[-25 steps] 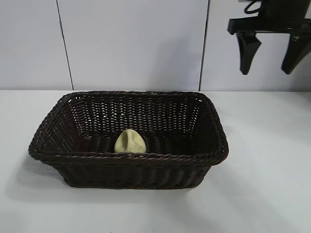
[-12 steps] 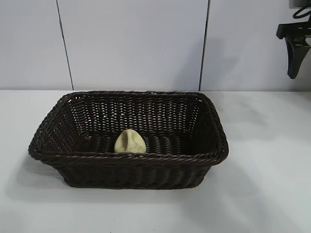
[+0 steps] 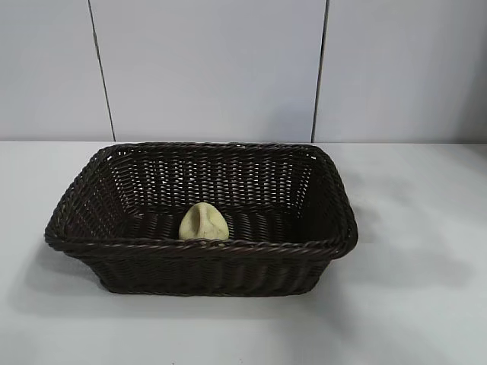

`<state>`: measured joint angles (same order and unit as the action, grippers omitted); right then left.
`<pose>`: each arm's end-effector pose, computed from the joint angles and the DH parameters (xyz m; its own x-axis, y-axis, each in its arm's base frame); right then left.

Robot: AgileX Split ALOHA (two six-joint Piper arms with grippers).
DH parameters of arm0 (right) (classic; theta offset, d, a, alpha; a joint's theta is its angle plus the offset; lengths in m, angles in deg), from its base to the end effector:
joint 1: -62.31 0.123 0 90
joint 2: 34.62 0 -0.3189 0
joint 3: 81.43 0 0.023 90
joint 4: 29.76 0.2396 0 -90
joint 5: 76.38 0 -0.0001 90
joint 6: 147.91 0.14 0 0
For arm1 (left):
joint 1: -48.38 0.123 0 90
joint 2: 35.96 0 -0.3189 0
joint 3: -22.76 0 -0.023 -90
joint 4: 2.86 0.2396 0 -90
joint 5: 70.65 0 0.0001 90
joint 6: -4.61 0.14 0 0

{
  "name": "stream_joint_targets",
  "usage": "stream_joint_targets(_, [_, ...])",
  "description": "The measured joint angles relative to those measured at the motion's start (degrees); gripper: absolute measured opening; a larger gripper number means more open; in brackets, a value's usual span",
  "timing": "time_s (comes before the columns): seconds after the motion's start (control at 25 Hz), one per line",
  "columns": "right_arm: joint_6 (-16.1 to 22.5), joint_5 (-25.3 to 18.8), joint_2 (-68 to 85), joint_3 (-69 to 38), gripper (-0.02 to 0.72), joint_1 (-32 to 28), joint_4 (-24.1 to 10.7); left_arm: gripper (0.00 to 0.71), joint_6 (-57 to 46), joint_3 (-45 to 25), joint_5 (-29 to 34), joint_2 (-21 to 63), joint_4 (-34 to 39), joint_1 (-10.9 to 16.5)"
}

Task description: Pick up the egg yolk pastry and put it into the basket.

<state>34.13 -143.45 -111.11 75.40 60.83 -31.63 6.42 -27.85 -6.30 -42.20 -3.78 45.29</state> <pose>0.1974 -0.0093 0.2793 -0.9719 0.0480 -0.2303 0.0550 0.9982 -0.0240 -0.0094 -0.0015 0.2353 -0.5154 0.0525 -0.8553 0.0790 0.9968 0.0136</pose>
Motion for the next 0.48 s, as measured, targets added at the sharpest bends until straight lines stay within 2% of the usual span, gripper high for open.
stream_joint_targets(0.16, [-0.22, 3.82, 11.16, -10.03, 0.570, 0.00, 0.29, 0.571, 0.00, 0.00, 0.00, 0.00, 0.00, 0.00])
stream_joint_targets(0.48, [-0.23, 5.78, 32.99, -26.76, 0.570, 0.00, 1.17, 0.571, 0.00, 0.00, 0.00, 0.00, 0.00, 0.00])
